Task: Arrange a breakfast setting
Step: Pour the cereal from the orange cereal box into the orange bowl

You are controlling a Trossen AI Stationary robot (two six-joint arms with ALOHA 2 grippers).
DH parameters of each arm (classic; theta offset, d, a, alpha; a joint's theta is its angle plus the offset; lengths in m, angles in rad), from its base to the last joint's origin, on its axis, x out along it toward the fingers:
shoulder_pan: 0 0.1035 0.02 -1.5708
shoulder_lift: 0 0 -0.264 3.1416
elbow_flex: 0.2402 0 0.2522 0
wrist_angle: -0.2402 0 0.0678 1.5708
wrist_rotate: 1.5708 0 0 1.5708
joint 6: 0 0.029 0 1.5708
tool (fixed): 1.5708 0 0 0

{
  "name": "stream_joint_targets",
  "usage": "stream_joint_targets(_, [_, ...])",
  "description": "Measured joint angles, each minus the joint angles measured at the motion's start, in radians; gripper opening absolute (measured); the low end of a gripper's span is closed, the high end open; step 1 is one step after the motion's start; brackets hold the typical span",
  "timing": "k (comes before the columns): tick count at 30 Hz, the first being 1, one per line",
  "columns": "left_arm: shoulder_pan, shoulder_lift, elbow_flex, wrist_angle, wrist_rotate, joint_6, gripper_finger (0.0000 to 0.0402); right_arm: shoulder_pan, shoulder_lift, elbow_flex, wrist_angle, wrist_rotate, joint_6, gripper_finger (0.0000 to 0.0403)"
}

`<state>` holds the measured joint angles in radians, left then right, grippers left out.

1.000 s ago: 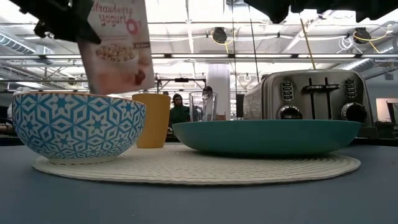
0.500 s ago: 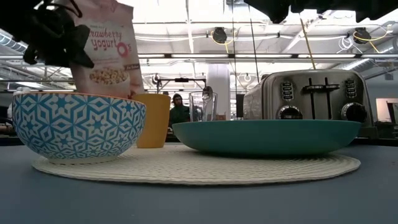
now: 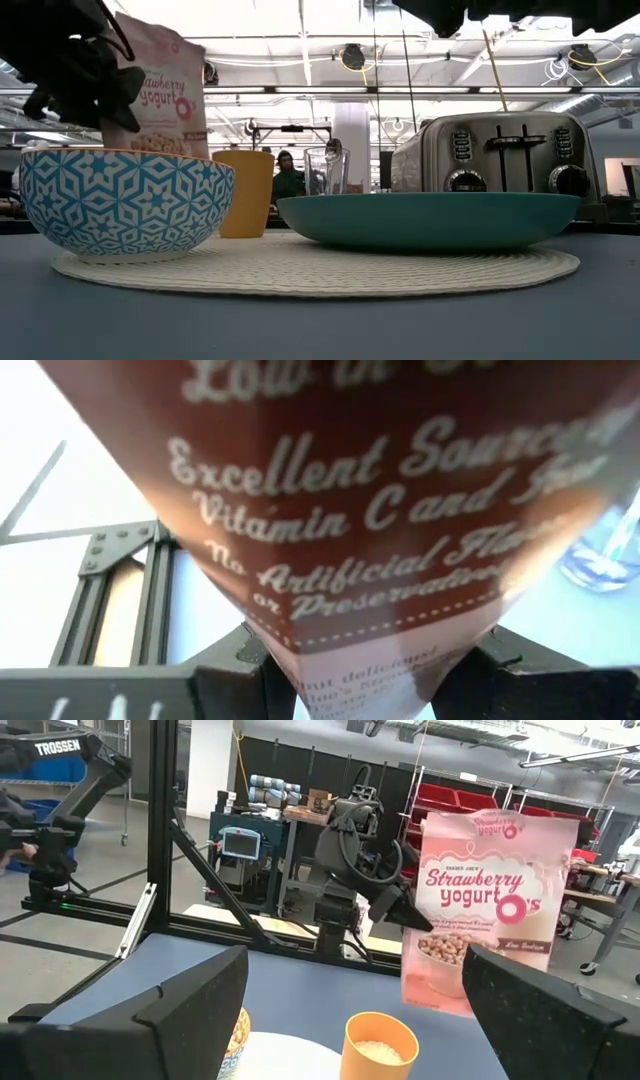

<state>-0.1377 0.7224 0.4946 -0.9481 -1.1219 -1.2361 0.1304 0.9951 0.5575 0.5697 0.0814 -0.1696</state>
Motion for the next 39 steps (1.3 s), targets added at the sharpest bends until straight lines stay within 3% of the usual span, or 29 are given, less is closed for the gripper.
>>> stream_joint_targets(15, [0.12,0.171,0.0,0.013,0.083,-0.06,0.0168,0.0,0.0,0.0,-0.004,-0.003,0.0,0.0357])
stream_joint_targets(39, [0.132,0.176,0.0,0.022,0.092,-0.044,0.0169,0.0,0.0,0.0,-0.021,-0.003,0.0,0.0357])
